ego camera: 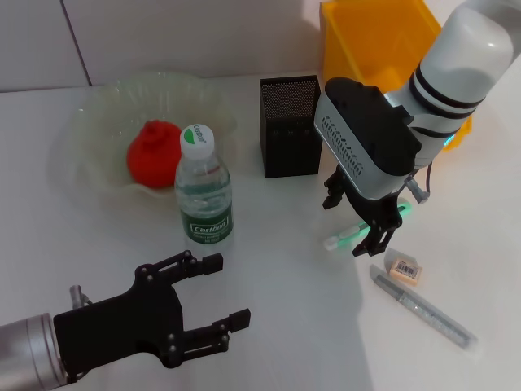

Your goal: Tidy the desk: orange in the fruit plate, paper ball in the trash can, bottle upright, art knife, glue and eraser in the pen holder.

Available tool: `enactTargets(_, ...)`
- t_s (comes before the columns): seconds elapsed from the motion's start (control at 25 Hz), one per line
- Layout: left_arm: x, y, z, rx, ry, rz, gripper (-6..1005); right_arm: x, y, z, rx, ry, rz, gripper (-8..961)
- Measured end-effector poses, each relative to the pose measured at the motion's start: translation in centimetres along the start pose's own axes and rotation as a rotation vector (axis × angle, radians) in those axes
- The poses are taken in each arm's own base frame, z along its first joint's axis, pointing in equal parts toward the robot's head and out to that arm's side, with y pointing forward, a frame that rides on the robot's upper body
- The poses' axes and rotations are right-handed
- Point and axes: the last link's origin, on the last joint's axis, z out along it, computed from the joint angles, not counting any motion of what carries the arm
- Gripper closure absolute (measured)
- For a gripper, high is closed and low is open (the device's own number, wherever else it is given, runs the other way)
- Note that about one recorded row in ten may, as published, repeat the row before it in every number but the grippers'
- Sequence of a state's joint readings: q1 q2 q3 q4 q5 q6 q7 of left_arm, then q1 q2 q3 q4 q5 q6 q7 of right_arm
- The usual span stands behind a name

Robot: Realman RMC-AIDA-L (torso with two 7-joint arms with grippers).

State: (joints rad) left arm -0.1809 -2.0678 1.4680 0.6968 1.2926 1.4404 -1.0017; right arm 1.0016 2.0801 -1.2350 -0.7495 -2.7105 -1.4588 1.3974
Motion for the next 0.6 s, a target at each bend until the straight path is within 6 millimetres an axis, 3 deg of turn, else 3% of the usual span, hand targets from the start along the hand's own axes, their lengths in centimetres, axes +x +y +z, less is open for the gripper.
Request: enactTargets(0.6, -0.04, -0.26, 0.41, -0.015, -0.005, -0.009, 212, 0.28, -0.21, 0.84, 0.0, 0.022, 0.008, 148)
